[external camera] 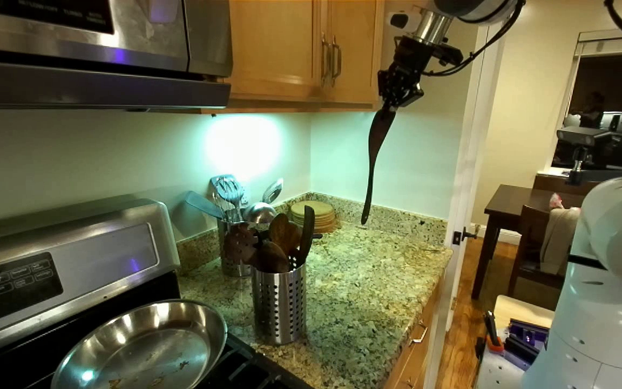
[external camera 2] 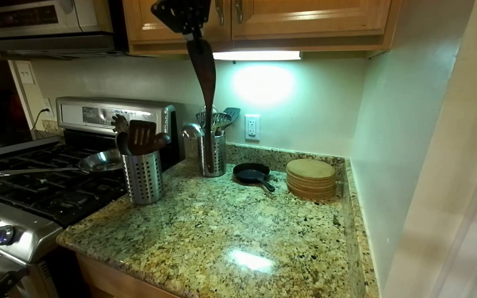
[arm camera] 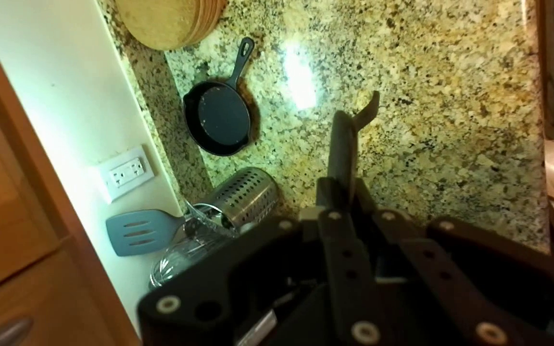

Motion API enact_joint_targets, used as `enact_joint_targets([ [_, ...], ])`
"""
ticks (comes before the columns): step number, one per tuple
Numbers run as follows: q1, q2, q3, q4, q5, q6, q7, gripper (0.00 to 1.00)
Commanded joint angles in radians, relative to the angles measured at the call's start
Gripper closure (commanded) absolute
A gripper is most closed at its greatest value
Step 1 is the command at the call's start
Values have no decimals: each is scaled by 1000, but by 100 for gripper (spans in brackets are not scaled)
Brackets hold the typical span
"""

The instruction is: Put the spatula in the utensil holder

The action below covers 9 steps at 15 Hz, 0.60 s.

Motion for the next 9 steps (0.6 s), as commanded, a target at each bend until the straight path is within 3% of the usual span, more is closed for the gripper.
enact_joint_targets([
  [1,51,16,18,91,25,-56,-93,97],
  [9,130,13,72,199,81,-77,-198,97],
])
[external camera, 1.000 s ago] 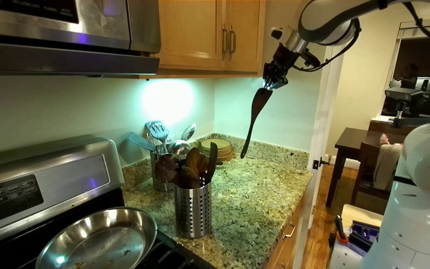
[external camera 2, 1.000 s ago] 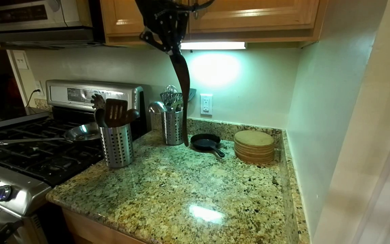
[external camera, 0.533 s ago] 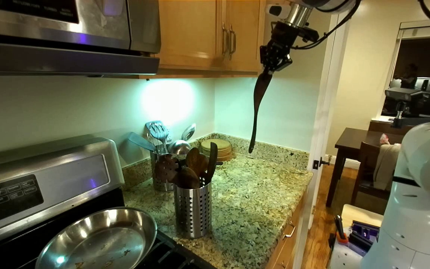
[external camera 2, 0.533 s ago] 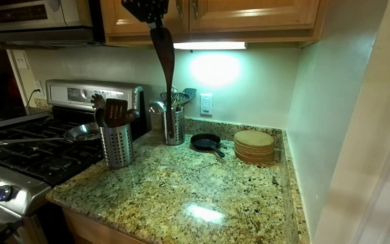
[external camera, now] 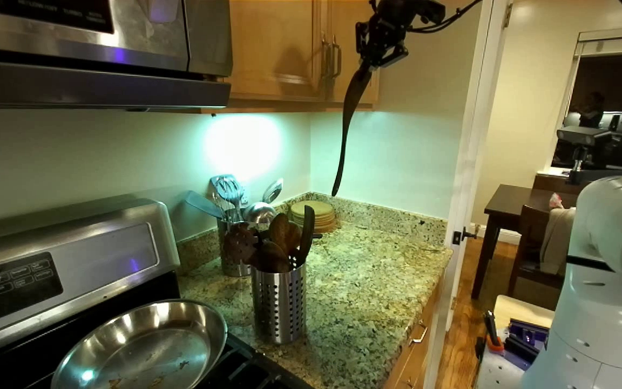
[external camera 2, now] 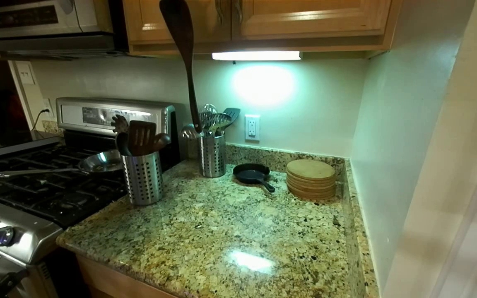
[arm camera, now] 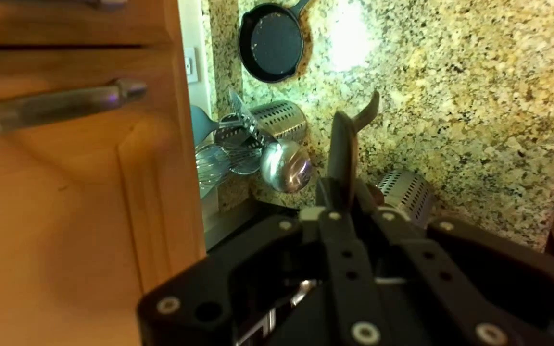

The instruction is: Put the spatula in the utensil holder

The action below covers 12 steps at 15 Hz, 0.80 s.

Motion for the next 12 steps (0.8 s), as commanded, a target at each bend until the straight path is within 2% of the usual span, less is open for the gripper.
enact_joint_targets([
  [1,39,5,11,50,41,-31,-70,97],
  [12,151,14,76,81,167,-39,-175,97],
])
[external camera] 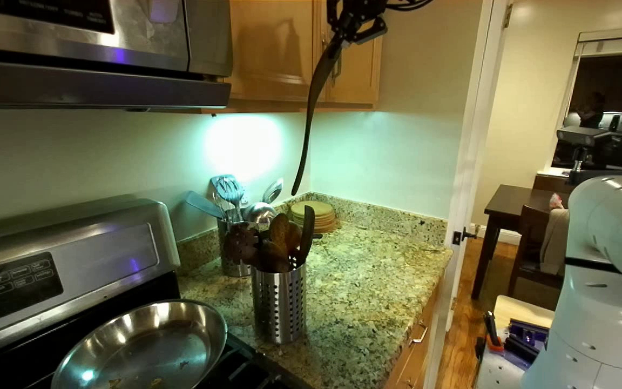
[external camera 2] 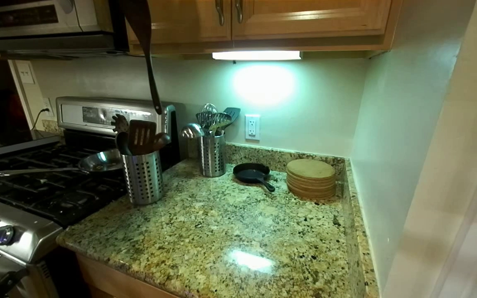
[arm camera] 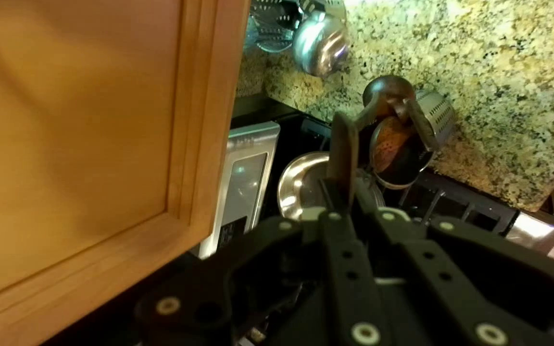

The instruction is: Put the spatula in the utensil holder

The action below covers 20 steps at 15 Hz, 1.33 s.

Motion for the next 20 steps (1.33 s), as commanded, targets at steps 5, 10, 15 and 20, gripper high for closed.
enact_joint_targets([
  [5,43,17,14,16,67,-65,-83,97],
  [10,31,47,25,-5,88,-57,-90,97],
  [15,24,98,26,-11,107,-41,-85,97],
  [20,12,125,36,-36,124,0,-76,97],
])
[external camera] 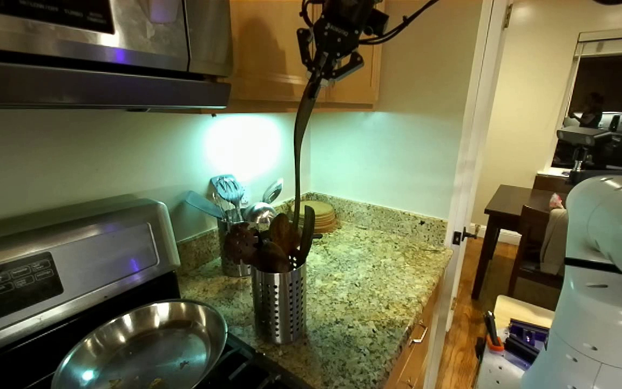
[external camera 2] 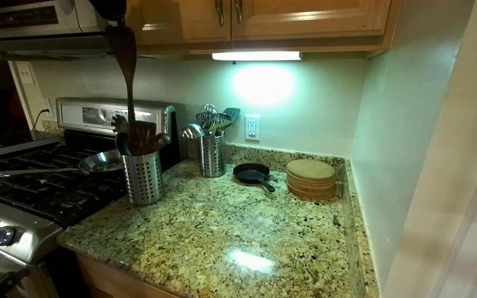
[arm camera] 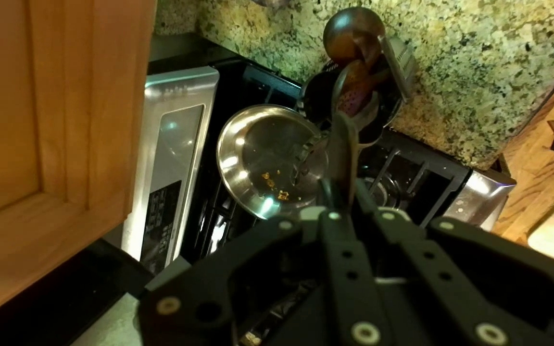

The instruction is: Put the spatula in the utensil holder

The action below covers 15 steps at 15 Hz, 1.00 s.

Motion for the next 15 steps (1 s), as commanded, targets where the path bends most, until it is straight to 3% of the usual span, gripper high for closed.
enact_joint_targets([
  [1,-19,-4,11,-49,31,89,-23,97],
  [5,-22,-7,16,-109,23,193,-20,97],
  [15,-24,0,20,-219,11,239,-17,97],
])
